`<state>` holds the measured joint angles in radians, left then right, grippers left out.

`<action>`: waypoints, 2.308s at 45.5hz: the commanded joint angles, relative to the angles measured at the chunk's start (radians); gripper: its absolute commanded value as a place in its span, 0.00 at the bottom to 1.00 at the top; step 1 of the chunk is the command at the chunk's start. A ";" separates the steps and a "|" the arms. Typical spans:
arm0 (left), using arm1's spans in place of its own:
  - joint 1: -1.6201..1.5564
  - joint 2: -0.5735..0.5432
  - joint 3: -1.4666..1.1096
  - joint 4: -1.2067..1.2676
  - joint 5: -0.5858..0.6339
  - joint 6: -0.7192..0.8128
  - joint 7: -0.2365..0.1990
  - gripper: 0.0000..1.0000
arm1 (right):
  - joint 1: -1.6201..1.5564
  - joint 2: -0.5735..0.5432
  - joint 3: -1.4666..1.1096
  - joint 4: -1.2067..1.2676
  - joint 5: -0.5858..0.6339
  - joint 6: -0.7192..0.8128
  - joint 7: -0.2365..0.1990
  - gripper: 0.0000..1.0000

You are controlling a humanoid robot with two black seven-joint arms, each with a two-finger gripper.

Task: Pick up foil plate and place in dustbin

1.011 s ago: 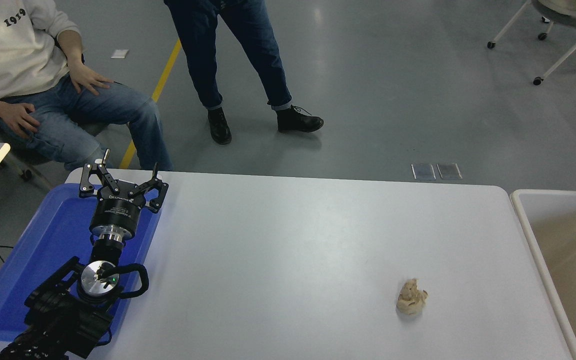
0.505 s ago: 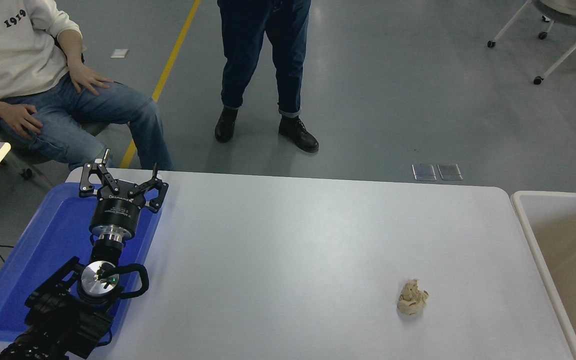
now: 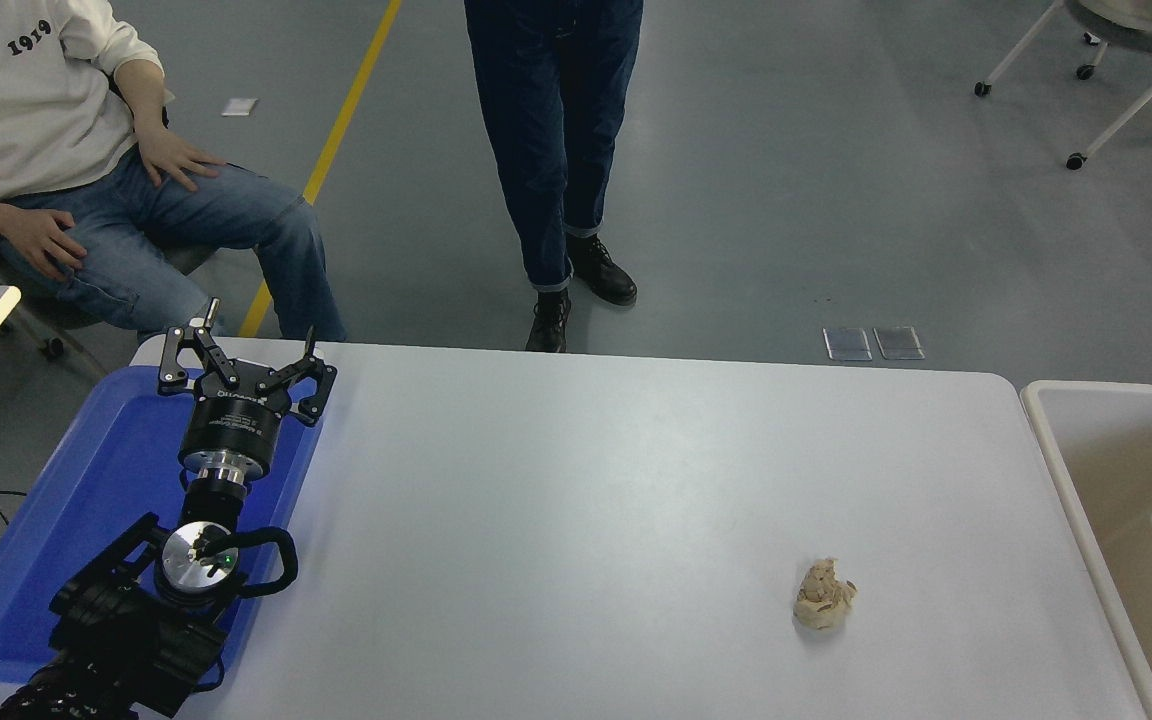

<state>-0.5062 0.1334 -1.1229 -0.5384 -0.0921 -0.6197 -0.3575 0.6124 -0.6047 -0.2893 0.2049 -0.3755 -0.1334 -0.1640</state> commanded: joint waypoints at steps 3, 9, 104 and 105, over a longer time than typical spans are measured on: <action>0.000 0.000 -0.001 0.000 0.000 0.000 0.000 1.00 | -0.017 0.000 -0.005 -0.010 0.003 -0.014 0.000 0.65; 0.000 0.000 -0.001 0.000 0.000 0.000 0.000 1.00 | -0.019 0.002 0.002 -0.021 0.004 -0.044 0.000 0.83; -0.002 0.000 0.000 0.000 0.002 0.000 0.003 1.00 | 1.353 -0.069 -0.896 0.895 -0.005 0.919 -0.005 1.00; -0.002 0.000 0.002 0.000 0.002 0.000 0.003 1.00 | 1.362 -0.060 -0.896 0.895 -0.005 0.919 -0.005 1.00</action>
<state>-0.5077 0.1333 -1.1226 -0.5391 -0.0906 -0.6197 -0.3546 1.8425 -0.7779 -1.1480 1.0758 -0.3736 0.7310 -0.1674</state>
